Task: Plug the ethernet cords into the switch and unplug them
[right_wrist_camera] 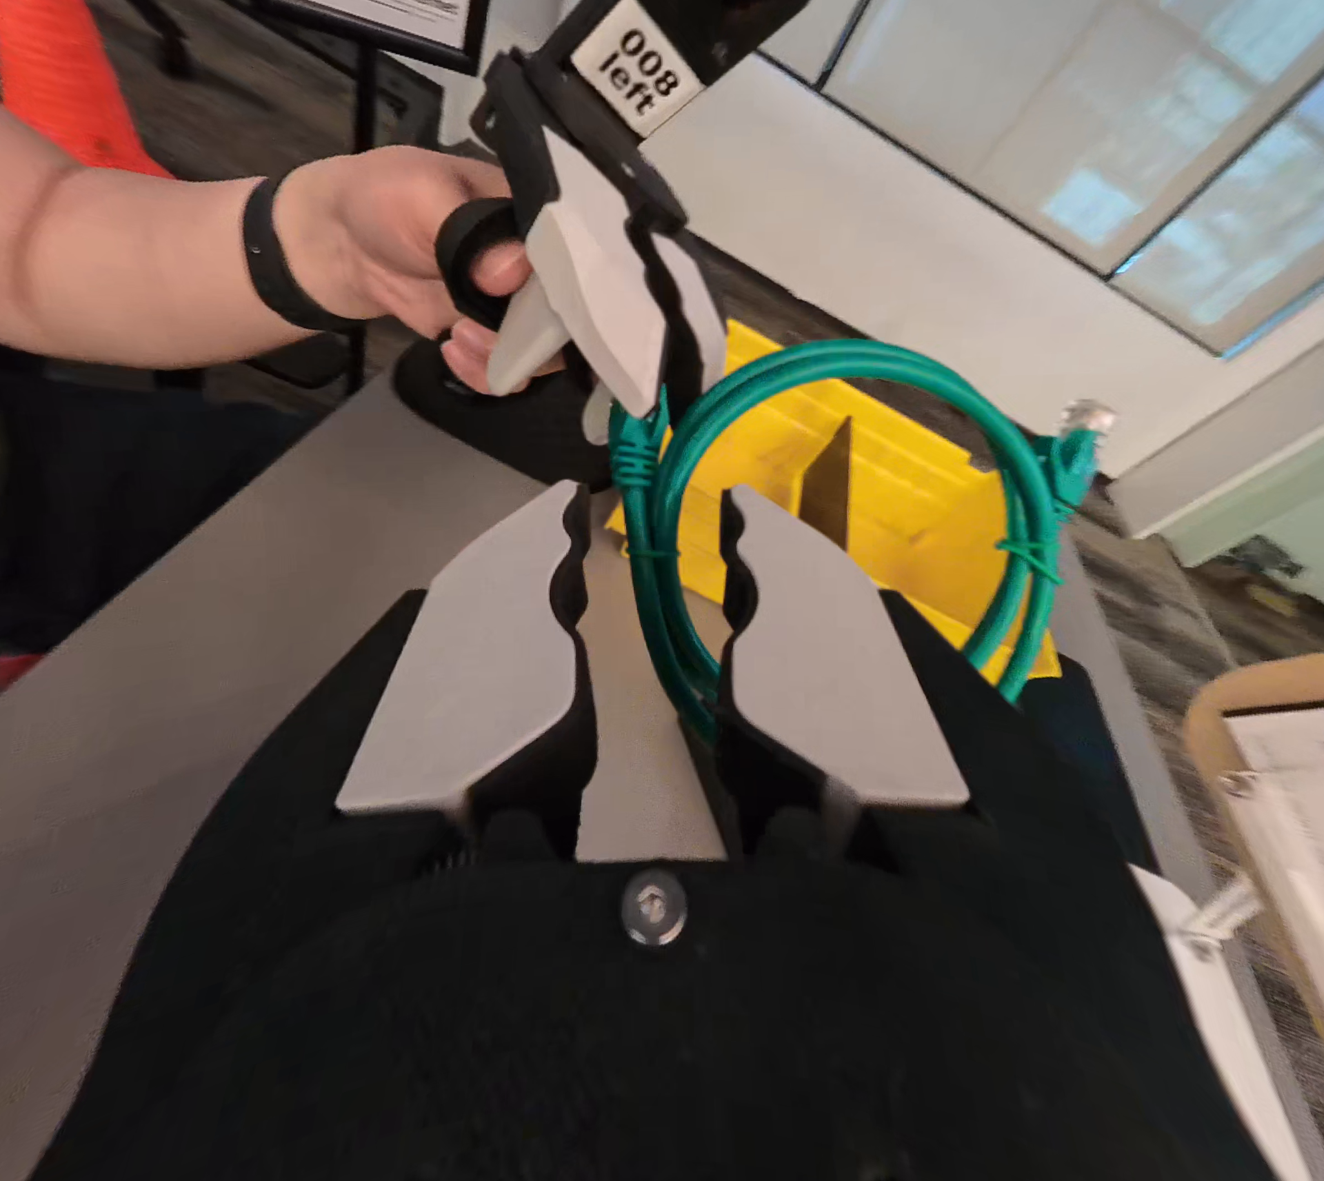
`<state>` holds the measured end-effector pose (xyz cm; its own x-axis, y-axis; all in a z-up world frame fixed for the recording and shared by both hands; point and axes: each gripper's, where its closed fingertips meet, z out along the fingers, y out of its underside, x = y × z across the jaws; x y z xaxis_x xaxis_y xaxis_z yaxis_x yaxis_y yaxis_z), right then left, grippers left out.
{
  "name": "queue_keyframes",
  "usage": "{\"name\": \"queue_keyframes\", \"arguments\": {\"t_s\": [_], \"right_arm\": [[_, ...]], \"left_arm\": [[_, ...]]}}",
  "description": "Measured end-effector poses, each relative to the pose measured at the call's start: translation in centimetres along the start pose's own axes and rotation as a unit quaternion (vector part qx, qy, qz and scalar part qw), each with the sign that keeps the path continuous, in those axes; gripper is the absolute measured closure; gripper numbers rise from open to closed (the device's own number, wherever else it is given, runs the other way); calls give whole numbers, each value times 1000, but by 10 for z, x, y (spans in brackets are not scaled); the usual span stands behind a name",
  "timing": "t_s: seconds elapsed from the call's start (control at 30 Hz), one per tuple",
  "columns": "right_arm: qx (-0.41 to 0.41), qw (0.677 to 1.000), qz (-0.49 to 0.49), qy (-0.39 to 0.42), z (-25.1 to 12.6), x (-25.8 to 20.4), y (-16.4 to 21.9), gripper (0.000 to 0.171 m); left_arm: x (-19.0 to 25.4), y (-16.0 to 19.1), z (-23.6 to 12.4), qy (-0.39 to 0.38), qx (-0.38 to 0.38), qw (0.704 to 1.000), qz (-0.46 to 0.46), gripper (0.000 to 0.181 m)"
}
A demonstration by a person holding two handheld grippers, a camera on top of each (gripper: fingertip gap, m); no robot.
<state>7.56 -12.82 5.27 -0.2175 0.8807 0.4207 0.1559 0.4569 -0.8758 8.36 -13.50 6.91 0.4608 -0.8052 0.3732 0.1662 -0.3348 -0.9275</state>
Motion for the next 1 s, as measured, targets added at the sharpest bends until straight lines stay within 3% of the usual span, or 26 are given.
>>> {"name": "queue_keyframes", "arguments": {"t_s": [0.07,0.43,0.5,0.6,0.87,1.0], "right_arm": [[-1,1000,10,-19,1,-5,1,145],[18,985,115,-124,-1,-23,-1,155],[11,987,111,-113,1,-20,2,155],[-7,992,92,-84,-1,-13,8,155],[-83,995,49,20,-32,20,25,155],[-113,991,43,53,-51,30,32,155]], "left_arm": [[2,2,2,4,-6,1000,8,166],[14,10,5,42,-24,998,40,166],[8,7,4,30,-11,999,31,160],[-9,-3,-3,-18,26,999,24,135],[-43,21,-13,-103,50,993,32,131],[-92,71,-2,-193,-39,978,75,128]]}}
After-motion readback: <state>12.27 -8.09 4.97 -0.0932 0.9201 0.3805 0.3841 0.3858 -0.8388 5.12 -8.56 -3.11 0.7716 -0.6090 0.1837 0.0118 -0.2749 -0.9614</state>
